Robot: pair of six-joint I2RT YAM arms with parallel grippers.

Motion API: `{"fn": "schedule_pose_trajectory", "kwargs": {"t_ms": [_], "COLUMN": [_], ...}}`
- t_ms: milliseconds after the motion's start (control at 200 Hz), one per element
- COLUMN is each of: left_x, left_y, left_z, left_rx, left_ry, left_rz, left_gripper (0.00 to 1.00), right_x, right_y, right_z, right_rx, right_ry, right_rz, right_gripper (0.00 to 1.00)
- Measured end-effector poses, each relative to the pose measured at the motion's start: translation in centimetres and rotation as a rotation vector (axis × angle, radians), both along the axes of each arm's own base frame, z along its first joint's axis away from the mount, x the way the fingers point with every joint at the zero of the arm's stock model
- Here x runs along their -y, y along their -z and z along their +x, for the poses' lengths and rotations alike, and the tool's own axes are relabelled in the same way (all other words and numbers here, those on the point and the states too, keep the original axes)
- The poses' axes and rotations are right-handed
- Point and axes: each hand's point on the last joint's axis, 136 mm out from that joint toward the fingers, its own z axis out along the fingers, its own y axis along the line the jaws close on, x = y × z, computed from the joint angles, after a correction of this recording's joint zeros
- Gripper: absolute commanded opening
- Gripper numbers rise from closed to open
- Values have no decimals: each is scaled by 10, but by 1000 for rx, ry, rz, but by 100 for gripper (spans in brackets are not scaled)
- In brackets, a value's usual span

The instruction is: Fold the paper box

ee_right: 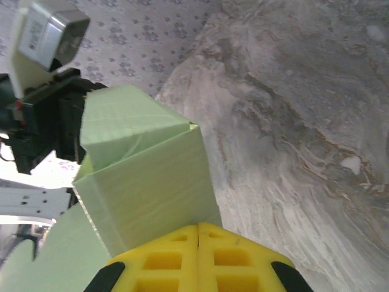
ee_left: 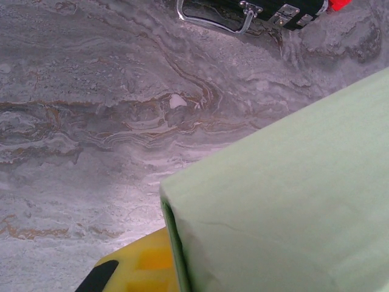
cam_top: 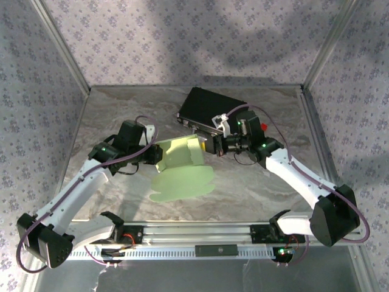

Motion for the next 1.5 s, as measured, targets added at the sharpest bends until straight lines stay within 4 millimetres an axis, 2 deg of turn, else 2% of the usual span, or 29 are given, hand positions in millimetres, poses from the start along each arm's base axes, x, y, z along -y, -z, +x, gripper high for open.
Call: {"fn": "schedule_pose_trajectory", "kwargs": {"t_ms": [195,390,740,1104,1499], "left_x": [0,0,0,-1,-2], "left_y": [0,-1,-1,0,0], "left_z": [-1,0,0,0,0], "left_rx": [0,3,3,0,6], "left_ry": [0,1,1,-3,-9], "left_rz": [0,-2,-2,4,13], "left_gripper": [0,0,0,0,0], "right_x": [-1,0,-4,-7,-14], "right_y": [1,-18,-26,-17,-17], "right_z": [-2,-10,-15,-12,-8], "right_rx": [17,47,48,21,62], "right_ry": [6,-4,-36,-49,-28], "right_rz": [-33,9,44,36,-32], "right_gripper": [9,20,23,24,24]}}
